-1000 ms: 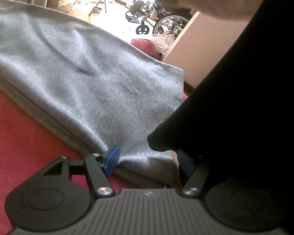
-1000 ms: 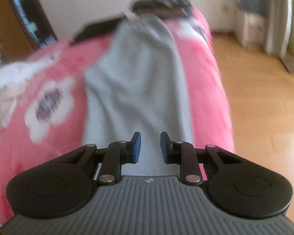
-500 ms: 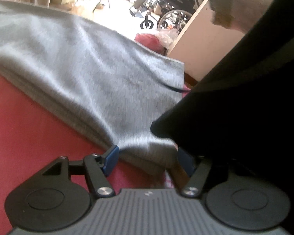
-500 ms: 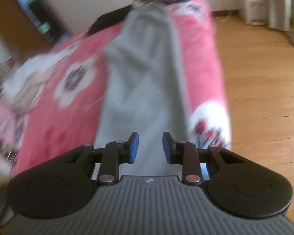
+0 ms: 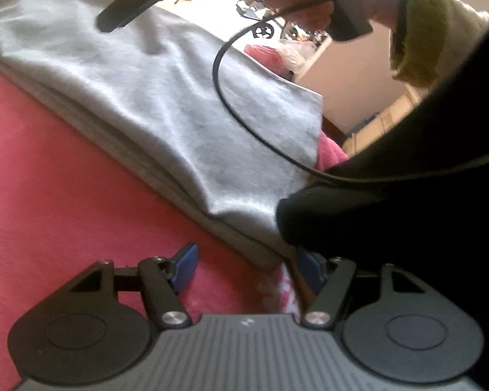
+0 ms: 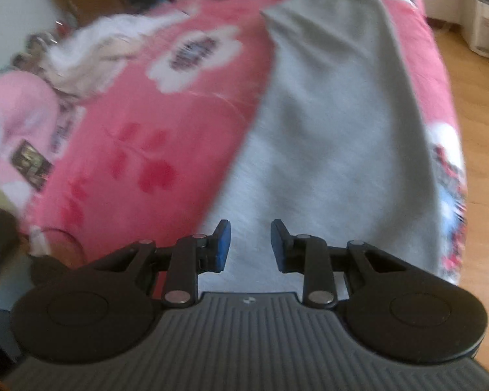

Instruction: Fold clothes

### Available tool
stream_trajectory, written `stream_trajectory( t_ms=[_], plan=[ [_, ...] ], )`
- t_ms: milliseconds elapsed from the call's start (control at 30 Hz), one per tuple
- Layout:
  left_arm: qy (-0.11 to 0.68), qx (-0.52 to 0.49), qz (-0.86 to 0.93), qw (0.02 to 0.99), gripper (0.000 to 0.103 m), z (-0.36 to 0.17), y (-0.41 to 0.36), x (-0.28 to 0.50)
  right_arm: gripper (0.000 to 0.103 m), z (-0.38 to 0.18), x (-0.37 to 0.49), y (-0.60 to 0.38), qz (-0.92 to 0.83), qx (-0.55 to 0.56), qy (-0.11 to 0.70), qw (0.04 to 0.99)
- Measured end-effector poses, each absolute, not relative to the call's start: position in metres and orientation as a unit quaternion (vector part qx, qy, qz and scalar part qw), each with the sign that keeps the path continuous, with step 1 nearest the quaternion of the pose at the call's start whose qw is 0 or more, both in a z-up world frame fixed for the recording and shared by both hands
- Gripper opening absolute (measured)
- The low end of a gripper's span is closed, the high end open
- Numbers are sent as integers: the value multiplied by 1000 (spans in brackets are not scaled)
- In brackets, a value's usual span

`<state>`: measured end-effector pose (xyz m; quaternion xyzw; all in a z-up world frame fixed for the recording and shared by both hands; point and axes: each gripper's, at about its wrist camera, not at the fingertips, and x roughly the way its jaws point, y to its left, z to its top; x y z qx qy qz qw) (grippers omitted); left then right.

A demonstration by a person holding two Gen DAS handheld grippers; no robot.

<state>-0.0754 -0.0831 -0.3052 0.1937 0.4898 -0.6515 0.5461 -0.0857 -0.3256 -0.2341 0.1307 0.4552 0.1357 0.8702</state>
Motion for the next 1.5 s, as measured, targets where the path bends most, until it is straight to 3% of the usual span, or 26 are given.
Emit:
stream_trajectory(
  t_ms=[133, 367, 633, 933, 1200, 1400, 1500],
  plan=[
    [488, 193, -644, 556, 68, -303, -85, -72, 26, -283, -69, -301, 144, 120, 499, 846],
    [467, 210, -635, 578, 68, -300, -78, -67, 26, -240, -79, -304, 188, 110, 494, 841],
    [431, 244, -569, 656, 68, -293, -62, -2, 26, -290, -101, -269, 257, 116, 577, 767],
    [453, 166, -505, 716, 68, -275, -67, 57, 27, -291, -102, -250, 304, 94, 611, 725],
    [448, 150, -516, 715, 68, -275, -96, 47, 25, -305, -110, -225, 358, 69, 645, 672],
    [449, 133, -515, 718, 68, -274, -106, 52, 27, -266, -101, -244, 381, 88, 629, 672],
    [452, 130, -511, 720, 68, -280, -113, 56, 27, -290, -100, -237, 376, 98, 642, 661]
  ],
)
